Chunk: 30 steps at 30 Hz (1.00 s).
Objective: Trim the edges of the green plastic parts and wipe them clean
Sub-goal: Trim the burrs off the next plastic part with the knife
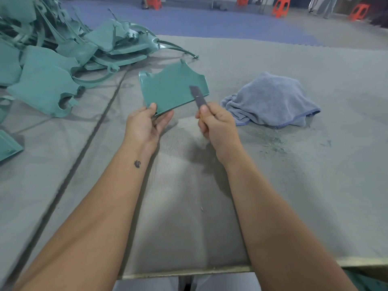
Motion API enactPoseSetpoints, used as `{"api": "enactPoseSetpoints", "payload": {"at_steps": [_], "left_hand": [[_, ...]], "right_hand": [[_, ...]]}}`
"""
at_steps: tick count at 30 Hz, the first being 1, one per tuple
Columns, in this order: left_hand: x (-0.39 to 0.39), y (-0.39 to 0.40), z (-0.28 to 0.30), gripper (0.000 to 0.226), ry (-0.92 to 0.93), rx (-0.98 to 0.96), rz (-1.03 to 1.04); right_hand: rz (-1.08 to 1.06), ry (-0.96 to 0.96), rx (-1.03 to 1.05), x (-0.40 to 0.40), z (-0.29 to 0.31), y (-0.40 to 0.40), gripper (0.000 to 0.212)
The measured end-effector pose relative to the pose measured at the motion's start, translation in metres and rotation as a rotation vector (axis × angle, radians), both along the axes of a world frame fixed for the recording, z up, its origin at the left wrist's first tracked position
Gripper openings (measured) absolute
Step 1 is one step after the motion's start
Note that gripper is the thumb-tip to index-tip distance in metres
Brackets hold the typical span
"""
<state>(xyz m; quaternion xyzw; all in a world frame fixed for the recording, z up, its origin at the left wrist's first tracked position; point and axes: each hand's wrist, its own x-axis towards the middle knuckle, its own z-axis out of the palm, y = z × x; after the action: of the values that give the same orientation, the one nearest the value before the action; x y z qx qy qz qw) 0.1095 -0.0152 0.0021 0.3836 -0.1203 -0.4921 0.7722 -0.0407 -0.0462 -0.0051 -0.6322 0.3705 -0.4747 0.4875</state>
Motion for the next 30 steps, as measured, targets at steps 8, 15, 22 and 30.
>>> {"api": "enactPoseSetpoints", "payload": {"at_steps": [8, 15, 22, 30], "left_hand": [[0.005, 0.007, 0.005, 0.02, 0.01, -0.001, -0.194], [0.004, 0.005, 0.003, 0.02, -0.005, -0.014, -0.218], [0.006, 0.004, 0.0, 0.02, -0.067, 0.033, -0.246], [0.009, 0.005, -0.001, 0.019, -0.007, 0.028, -0.22]], "right_hand": [[-0.029, 0.009, -0.023, 0.001, -0.004, -0.002, 0.029], [0.055, 0.188, -0.119, 0.007, -0.003, 0.002, 0.028], [0.001, 0.173, -0.122, 0.005, -0.006, 0.0, 0.028], [-0.106, -0.057, -0.113, 0.0, 0.002, 0.002, 0.026]]}}
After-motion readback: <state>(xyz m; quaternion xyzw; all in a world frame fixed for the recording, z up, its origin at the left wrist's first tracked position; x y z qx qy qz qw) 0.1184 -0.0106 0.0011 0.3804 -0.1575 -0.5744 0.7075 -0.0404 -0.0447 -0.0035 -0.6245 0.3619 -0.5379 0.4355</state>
